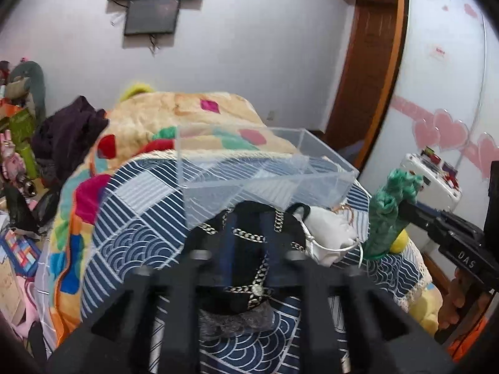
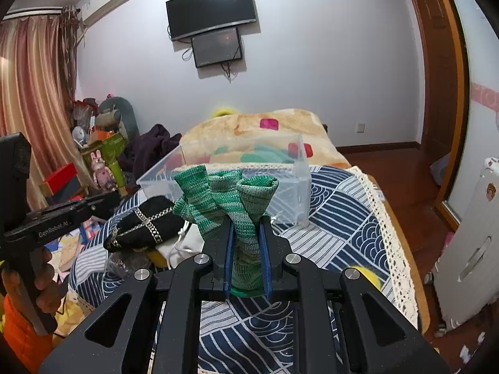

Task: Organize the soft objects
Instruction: 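Grasp the green knitted glove with the right tool while the left tool grasps the black chain bag, then carry the glove and black bag over the clear box and open both tools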

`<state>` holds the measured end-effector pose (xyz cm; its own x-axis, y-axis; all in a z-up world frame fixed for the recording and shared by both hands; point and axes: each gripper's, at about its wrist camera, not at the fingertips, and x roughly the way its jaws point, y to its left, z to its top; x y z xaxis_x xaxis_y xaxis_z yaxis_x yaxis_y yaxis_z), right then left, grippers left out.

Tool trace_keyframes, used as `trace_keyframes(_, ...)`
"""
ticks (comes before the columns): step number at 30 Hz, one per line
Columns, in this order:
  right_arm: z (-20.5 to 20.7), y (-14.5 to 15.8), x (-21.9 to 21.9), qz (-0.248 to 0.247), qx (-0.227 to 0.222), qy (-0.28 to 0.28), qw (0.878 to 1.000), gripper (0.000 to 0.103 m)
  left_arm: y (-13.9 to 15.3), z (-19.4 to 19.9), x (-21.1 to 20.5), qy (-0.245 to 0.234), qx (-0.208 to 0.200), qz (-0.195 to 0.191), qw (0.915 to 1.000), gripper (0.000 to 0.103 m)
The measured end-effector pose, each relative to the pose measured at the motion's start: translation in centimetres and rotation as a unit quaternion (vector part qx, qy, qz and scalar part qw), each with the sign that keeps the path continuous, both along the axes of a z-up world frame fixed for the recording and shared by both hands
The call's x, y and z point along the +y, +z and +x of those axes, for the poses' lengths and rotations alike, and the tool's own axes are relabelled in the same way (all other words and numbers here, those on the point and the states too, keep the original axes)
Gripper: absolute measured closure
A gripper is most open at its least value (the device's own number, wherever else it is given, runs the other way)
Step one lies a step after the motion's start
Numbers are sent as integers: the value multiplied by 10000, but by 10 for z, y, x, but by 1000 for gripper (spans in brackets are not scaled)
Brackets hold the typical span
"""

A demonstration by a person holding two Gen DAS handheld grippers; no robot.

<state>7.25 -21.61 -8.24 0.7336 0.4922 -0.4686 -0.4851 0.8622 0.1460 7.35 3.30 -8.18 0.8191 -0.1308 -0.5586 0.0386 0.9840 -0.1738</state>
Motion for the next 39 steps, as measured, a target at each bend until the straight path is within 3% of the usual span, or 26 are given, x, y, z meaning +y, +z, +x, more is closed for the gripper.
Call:
trace_keyframes(2, -1, 2, -1, 29, -35, -13, 10000, 89, -4, 7, 2, 83, 0, -20, 10000, 23)
trace_keyframes(9, 2, 0, -2, 73, 14, -8, 10000, 89, -33, 41, 11, 55, 562, -191, 9982, 23)
trace_keyframes(10, 3, -1, -2, 76, 31, -17, 10000, 89, -37, 44, 11, 19, 581, -210, 9981, 24)
trace_keyframes(12, 4, -1, -2, 76, 44, -21, 10000, 89, -41, 45, 9, -75, 523, -145, 9985, 42)
trace_keyframes(16, 4, 0, -2, 77, 50, -22, 10000, 89, -43, 41, 8, -175, 445, -193, 9987, 63)
trace_keyframes(18, 4, 2, -3, 116, 53, 4, 9999, 89, -42, 38, 7, -169, 422, -85, 9989, 84)
trace_keyframes(21, 2, 6, -4, 115, -23, -37, 9999, 89, -37, 32, 11, -179, 447, -103, 9988, 93)
trace_keyframes(32, 9, 34, 1, 134, -408, -94, 9990, 89, 22, 5, 19, -228, -162, 36, 9996, 96)
trace_keyframes(39, 22, 51, 10, 204, -620, -199, 9977, 89, 54, 16, 17, -165, -522, 224, 9983, 96)
